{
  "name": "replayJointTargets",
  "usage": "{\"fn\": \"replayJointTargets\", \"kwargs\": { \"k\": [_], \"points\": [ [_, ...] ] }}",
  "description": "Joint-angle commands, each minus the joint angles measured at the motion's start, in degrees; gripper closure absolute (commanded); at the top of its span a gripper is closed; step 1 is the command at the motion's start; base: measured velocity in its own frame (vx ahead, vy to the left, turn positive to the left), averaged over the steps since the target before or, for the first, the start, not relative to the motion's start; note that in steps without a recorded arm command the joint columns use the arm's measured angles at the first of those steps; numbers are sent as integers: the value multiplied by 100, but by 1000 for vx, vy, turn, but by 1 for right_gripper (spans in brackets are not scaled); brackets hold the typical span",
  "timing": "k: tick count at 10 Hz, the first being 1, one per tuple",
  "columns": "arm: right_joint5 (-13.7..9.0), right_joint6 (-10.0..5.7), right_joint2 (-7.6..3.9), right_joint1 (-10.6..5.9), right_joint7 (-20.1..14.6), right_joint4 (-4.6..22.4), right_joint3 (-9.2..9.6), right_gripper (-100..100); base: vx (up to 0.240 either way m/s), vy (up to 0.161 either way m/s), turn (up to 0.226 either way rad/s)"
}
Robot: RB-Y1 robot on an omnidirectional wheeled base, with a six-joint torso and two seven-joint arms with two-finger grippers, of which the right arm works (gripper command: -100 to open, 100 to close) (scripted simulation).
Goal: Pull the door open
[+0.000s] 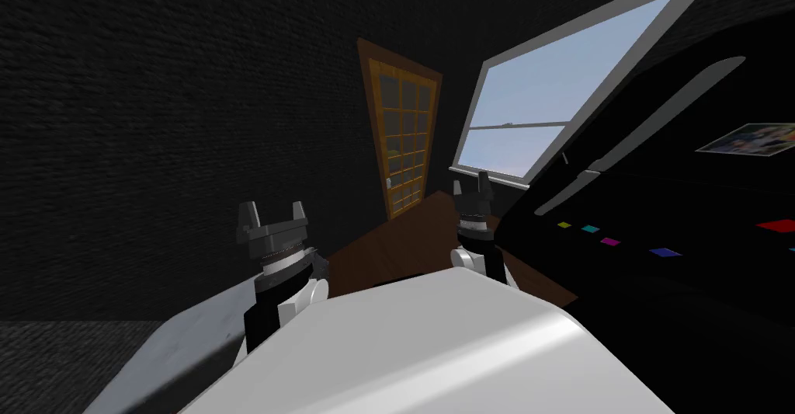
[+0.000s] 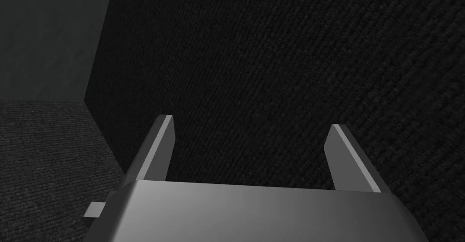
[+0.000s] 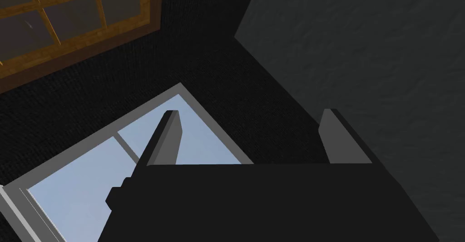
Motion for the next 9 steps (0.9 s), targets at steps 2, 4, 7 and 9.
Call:
{"fn": "replayJointTargets", "kwargs": {
  "k": [2, 4, 7, 9],
  "points": [
    [66, -63, -89, -100, 208, 284, -7, -100, 76, 18, 29],
    [141, -133, -175, -211, 441, 602, -15, -100, 130, -9, 38],
    [215, -202, -249, -322, 672, 918, -23, -100, 104, -1, 24],
    [270, -255, -300, -406, 848, 1157, -29, -100, 76, 0, 28]
  ]
}}
